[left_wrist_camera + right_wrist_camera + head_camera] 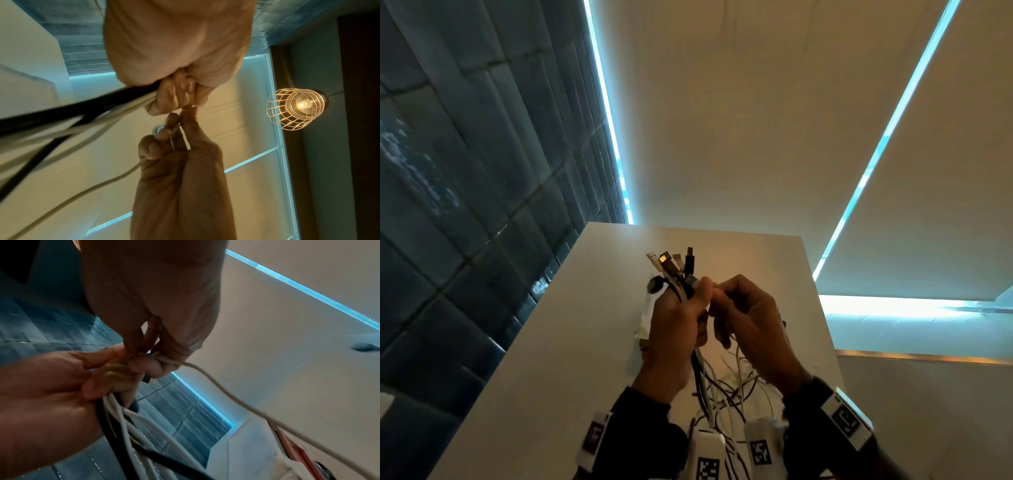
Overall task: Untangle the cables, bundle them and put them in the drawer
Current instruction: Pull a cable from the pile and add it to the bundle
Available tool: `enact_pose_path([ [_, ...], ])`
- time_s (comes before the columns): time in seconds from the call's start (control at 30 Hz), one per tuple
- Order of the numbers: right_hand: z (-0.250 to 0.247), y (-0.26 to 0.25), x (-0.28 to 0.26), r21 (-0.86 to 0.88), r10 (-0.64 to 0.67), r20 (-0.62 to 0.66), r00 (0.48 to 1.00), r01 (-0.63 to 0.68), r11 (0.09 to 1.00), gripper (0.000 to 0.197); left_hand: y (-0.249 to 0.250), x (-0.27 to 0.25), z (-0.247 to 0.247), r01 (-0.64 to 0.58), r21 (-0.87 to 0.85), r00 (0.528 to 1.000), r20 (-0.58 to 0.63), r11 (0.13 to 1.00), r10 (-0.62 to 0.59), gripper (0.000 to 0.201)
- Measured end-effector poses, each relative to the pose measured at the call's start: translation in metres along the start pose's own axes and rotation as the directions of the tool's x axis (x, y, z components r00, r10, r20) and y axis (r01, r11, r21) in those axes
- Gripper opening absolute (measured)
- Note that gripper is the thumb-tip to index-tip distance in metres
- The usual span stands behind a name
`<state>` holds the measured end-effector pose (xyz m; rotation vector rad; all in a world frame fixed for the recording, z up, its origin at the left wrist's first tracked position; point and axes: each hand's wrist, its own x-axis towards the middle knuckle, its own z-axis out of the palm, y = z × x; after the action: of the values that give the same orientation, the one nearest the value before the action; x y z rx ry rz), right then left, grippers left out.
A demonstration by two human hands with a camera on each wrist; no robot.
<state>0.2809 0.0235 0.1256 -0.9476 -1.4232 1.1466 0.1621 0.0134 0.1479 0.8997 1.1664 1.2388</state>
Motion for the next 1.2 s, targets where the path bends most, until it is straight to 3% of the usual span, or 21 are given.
enact_pose_path([
  [0.2,-0.005,0.01,-0.017,-0.056,0.097,0.065,0.993,-0.093,0.994,0.014,0.007,-0.001,-0.014,-0.075,-0.099,0.997,-0.019,0.992,0.073,0.029],
  [0.37,0.004,-0.002,-0.013,-0.073,-0.003,0.032,0.999,0.005,0.997,0.011,0.008,-0.005,-0.012,-0.072,0.069,0.995,0.07,0.995,0.067,0.038],
  [0.53,0.008,-0.007,-0.011,-0.074,0.02,0.036,0.999,-0.017,0.997,0.013,0.011,-0.003,-0.014,-0.044,0.16,0.998,0.06,0.986,0.035,0.04],
  [0.73,0.009,-0.012,-0.012,0.012,0.077,0.101,0.992,-0.079,0.997,0.023,0.009,-0.003,-0.009,-0.007,0.096,0.999,0.05,0.995,0.002,0.033],
  [0.83,0.008,-0.007,-0.015,0.047,0.081,0.163,0.983,-0.089,0.995,0.022,0.011,-0.002,-0.012,0.002,0.035,1.0,0.02,0.999,-0.003,0.041],
  [1.0,-0.003,0.024,-0.015,-0.142,0.124,0.231,0.965,-0.093,0.985,0.025,0.031,0.001,-0.02,-0.057,-0.293,0.998,-0.023,0.954,0.052,0.035],
  [1.2,-0.01,0.075,-0.014,-0.232,0.23,0.164,0.959,-0.19,0.954,0.03,0.048,-0.004,-0.028,-0.1,-0.184,0.985,0.119,0.978,0.124,0.038],
])
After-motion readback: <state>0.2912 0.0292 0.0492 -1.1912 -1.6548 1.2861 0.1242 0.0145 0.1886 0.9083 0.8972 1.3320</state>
